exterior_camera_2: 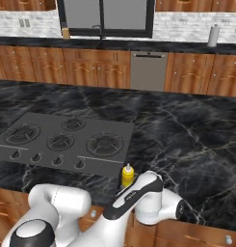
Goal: Take 2 condiments from the cabinet and move them on the counter near the stove.Make sure the condiments are lined up with each other, next to each other.
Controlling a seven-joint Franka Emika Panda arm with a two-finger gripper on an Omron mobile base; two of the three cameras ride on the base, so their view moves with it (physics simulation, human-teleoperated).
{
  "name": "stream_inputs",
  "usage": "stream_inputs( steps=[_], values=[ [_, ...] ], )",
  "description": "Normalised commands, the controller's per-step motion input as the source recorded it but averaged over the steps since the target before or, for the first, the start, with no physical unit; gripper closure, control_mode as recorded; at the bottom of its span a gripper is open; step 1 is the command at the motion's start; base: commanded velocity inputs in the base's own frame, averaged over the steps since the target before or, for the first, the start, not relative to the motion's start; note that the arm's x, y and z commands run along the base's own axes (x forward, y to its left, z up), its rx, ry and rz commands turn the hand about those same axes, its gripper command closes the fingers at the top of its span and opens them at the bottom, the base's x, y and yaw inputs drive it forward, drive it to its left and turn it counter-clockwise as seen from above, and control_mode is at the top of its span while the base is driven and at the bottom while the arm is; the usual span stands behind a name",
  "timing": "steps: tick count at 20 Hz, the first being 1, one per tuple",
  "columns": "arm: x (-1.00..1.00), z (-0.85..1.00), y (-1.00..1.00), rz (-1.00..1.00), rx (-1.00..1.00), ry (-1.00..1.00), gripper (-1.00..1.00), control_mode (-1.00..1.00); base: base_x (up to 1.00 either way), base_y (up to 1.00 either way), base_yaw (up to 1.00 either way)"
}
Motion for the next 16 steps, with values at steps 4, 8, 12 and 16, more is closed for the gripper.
stream_inputs(
  steps=[4,8,12,16],
  values=[
    [0.19,-0.15,-0.08,0.0,0.0,0.0,1.0,-1.0,0.0,0.0,0.0],
    [0.19,-0.17,-0.07,0.0,0.0,0.0,1.0,-1.0,0.0,0.0,0.0],
    [0.15,-0.2,-0.04,0.0,0.0,0.0,1.0,-1.0,0.0,0.0,0.0],
    [0.12,-0.19,-0.01,0.0,0.0,0.0,1.0,-1.0,0.0,0.0,0.0]
  ],
)
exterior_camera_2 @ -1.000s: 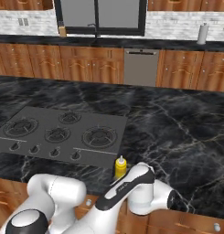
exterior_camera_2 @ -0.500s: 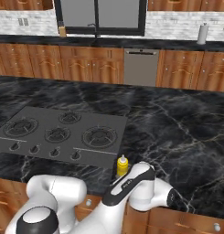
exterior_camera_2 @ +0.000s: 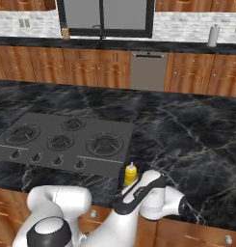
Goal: Take 2 condiments from the cabinet and move them on the counter near the stove.Make sure the condiments are lined up with each other, next to each other.
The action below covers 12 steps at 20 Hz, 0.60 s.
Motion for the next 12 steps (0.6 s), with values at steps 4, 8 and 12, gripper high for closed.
stream_inputs(
  steps=[4,8,12],
  values=[
    [0.02,-0.26,0.0,0.0,-0.01,-0.06,1.0,-1.0,0.0,0.0,0.0],
    [0.0,-0.28,0.0,0.0,-0.02,-0.07,1.0,-1.0,0.0,0.0,0.0],
    [0.0,-0.16,0.0,0.0,0.0,-0.01,1.0,-1.0,0.0,0.0,0.0]
  ],
)
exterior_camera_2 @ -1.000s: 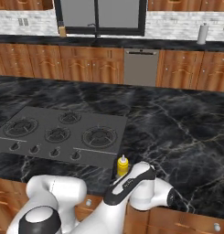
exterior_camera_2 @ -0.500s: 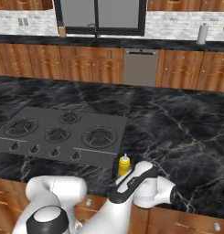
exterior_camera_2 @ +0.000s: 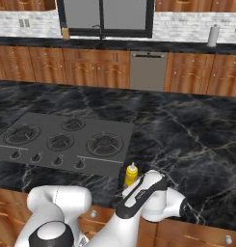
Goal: Take 2 condiments from the cabinet and move them on the counter near the stove.Make sure the condiments are lined up with each other, next to each other.
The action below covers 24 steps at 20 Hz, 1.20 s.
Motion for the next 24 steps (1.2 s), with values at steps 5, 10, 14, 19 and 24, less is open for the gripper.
stream_inputs(
  steps=[5,10,14,19,24],
  values=[
    [-0.01,-0.23,0.03,0.0,0.0,0.0,-1.0,-1.0,0.0,0.0,0.0],
    [-0.1,-0.31,0.02,0.0,0.0,0.0,-1.0,-1.0,0.0,0.0,0.0],
    [-0.22,-0.09,0.0,0.0,0.0,0.0,-1.0,-1.0,0.0,0.0,0.0],
    [-0.2,0.0,-0.08,0.0,0.0,-0.01,-1.0,-1.0,0.0,0.0,0.0],
    [-0.17,0.06,-0.23,0.0,0.0,-0.06,-1.0,-1.0,0.0,0.0,0.0]
  ],
)
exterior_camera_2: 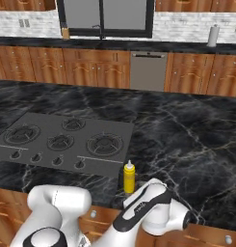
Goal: Take 2 condiments from the cabinet and move them on the counter near the stove.Make sure the condiments are lined up with each other, next to each other.
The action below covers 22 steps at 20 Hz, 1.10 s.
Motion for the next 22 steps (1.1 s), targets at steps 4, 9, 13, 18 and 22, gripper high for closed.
stream_inputs(
  steps=[4,9,13,18,22],
  values=[
    [-0.39,0.22,-0.31,-0.02,0.0,-0.08,-1.0,-1.0,0.0,0.0,0.0],
    [-0.43,0.91,-0.07,-0.04,-0.01,-0.01,-1.0,-1.0,0.0,0.0,0.0],
    [-0.4,1.0,0.03,-0.1,-0.1,0.05,-1.0,-1.0,0.0,0.0,0.0],
    [-0.24,0.74,0.38,-0.29,-0.17,0.18,-1.0,-1.0,0.0,0.0,0.0],
    [-0.08,0.44,0.84,-0.41,-0.16,0.17,-1.0,-1.0,0.0,0.0,0.0]
  ],
)
